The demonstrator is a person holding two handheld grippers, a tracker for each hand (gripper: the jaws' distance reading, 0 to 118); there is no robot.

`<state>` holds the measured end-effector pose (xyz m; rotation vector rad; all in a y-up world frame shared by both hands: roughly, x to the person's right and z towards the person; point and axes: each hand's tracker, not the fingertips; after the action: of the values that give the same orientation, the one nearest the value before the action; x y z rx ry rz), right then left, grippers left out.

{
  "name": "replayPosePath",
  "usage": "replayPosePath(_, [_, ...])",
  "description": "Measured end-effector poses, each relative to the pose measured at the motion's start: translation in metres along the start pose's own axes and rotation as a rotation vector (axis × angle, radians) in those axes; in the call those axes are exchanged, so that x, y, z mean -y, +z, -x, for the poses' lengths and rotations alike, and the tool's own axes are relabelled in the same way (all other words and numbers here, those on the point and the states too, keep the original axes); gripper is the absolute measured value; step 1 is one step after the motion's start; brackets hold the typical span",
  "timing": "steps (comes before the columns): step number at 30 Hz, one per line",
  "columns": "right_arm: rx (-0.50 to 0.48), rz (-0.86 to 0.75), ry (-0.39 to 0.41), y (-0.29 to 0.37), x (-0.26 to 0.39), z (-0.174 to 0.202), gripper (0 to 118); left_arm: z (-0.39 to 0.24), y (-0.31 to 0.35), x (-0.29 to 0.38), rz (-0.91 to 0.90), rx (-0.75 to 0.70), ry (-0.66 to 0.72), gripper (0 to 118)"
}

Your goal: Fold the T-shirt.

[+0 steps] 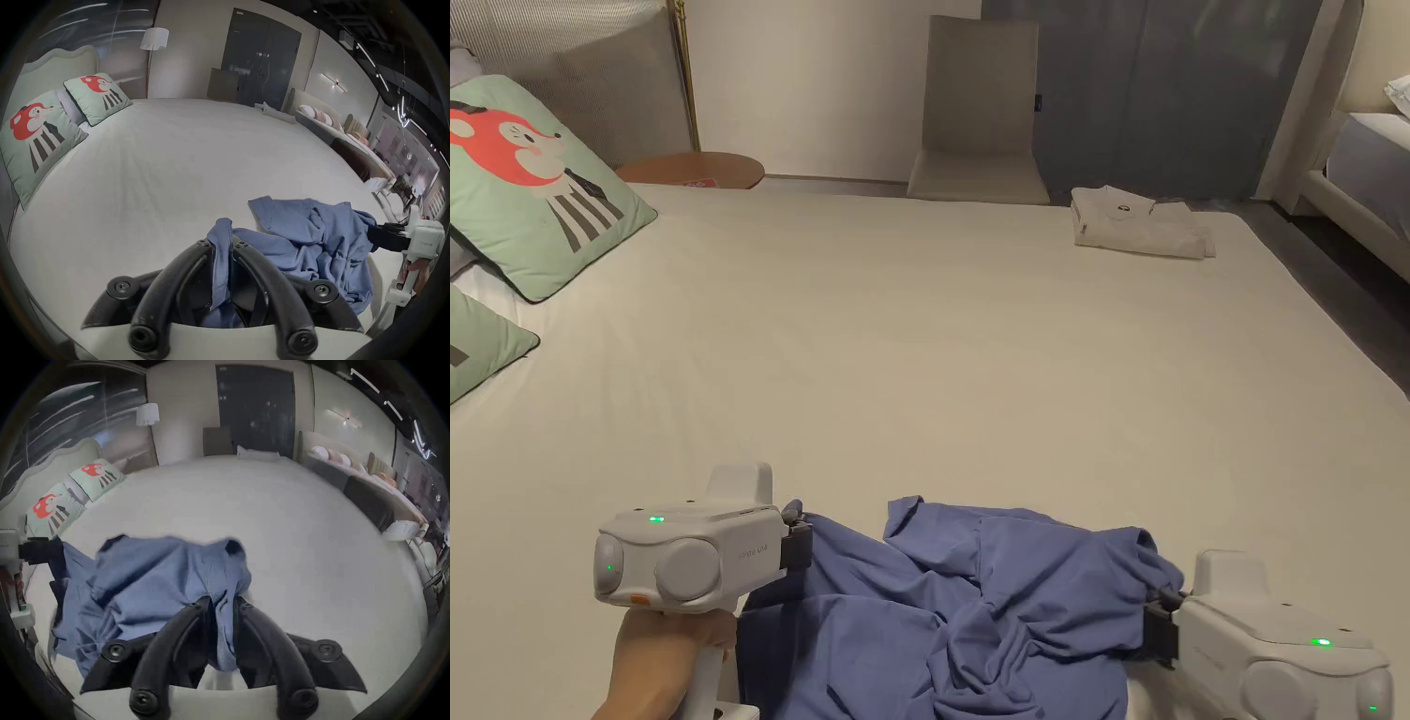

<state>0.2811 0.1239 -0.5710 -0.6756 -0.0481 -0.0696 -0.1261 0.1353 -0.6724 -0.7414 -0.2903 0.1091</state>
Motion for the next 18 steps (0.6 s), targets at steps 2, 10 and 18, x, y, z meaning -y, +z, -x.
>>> replayPosePath(2, [0.016,-0.072,0.025,0.020,-0.022,-0.003,17,0.002,0.011,-0.011,-0.021,0.002,0.013,2])
replayPosePath(10, [0.092,-0.304,0.132,0.062,-0.132,-0.028,16,0.025,0.062,-0.100,-0.208,-0.067,0.019,2])
replayPosePath(18, [0.166,-0.459,0.180,0.061,-0.227,-0.048,16,0.036,0.098,-0.209,-0.365,-0.168,-0.033,2])
